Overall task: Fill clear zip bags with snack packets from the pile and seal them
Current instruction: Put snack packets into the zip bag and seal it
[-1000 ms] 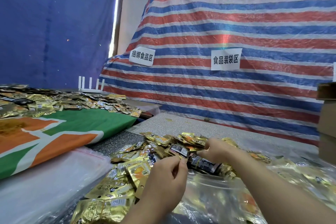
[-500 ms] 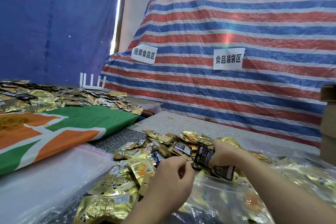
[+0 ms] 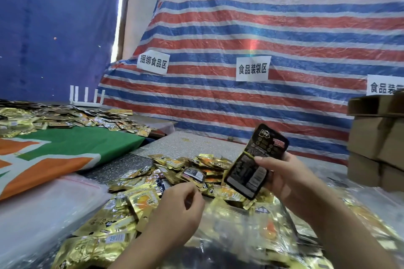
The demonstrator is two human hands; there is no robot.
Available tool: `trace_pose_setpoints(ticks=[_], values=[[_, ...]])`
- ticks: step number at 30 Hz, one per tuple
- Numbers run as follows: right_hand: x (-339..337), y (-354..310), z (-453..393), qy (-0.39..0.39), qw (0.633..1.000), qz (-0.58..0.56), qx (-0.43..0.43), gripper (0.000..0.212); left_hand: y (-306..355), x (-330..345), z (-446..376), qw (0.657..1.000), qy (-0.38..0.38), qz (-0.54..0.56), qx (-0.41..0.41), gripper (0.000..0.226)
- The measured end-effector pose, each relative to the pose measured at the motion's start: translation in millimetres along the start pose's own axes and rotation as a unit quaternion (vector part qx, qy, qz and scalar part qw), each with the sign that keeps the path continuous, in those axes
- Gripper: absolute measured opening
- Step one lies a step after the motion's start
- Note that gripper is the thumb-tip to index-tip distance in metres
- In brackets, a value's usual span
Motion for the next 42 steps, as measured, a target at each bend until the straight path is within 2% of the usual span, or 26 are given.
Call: trace_pose_setpoints(ticks=[3, 6, 8, 11, 14, 19, 24, 27, 30, 34, 36, 40, 42], values=[[1, 6, 13, 0.003, 0.999, 0.036, -0.012, 0.049, 9, 0, 2, 1.000, 0.005, 0.013, 0.004, 0.031], [4, 12, 18, 0.020, 0.990, 0.140, -0.023, 0.049, 14, 0, 2, 0.999, 0.009, 0.030, 0.004, 0.031], [6, 14, 18, 0.020, 0.979, 0.201, -0.028, 0.042, 13, 0, 2, 0.999, 0.009, 0.041, -0.004, 0.032], [11, 12, 18, -0.015, 0.964, 0.264, -0.033, 0.033, 15, -2, 1, 0.997, 0.009, 0.079, -0.018, 0.032], [14, 11, 20, -0.053, 0.942, 0.329, -0.041, 0.035, 17, -6, -3, 0.994, 0.024, 0.108, -0.018, 0.022], [14, 16, 25, -0.104, 0.893, 0.436, -0.035, 0.039, 18, -4, 0, 0.992, 0.021, 0.122, -0.019, 0.022], [10, 20, 22, -0.123, 0.886, 0.445, -0.030, 0.038, 17, 1, 2, 0.988, 0.017, 0.149, -0.032, 0.012], [6, 20, 17, -0.109, 0.907, 0.404, -0.038, 0.037, 14, -1, -1, 0.974, 0.016, 0.208, -0.089, 0.028], [0, 19, 15, -0.094, 0.927, 0.360, -0.040, 0.035, 10, -5, -4, 0.971, -0.042, 0.200, -0.121, 0.049], [-8, 13, 15, -0.086, 0.934, 0.344, -0.035, 0.035, 10, 2, -5, 0.963, -0.153, 0.167, -0.146, 0.030], [-7, 11, 17, -0.099, 0.923, 0.372, -0.025, 0.032, 13, 5, -4, 0.955, -0.150, 0.201, -0.158, 0.021], [3, 12, 24, -0.147, 0.872, 0.468, -0.011, 0.030, 16, 4, -3, 0.946, -0.123, 0.242, -0.178, 0.025], [3, 11, 24, -0.148, 0.854, 0.499, -0.018, 0.021, 17, 3, -2, 0.948, -0.127, 0.237, -0.172, 0.026]])
Point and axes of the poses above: each hand's wrist, its own z-axis away from the middle knuckle, its own x-axis out of the palm, y = z × x, the point moved 2 cm from there along -z, towards the middle knuckle, and after that the axes turned 5 degrees about y, right-handed, at the moved point
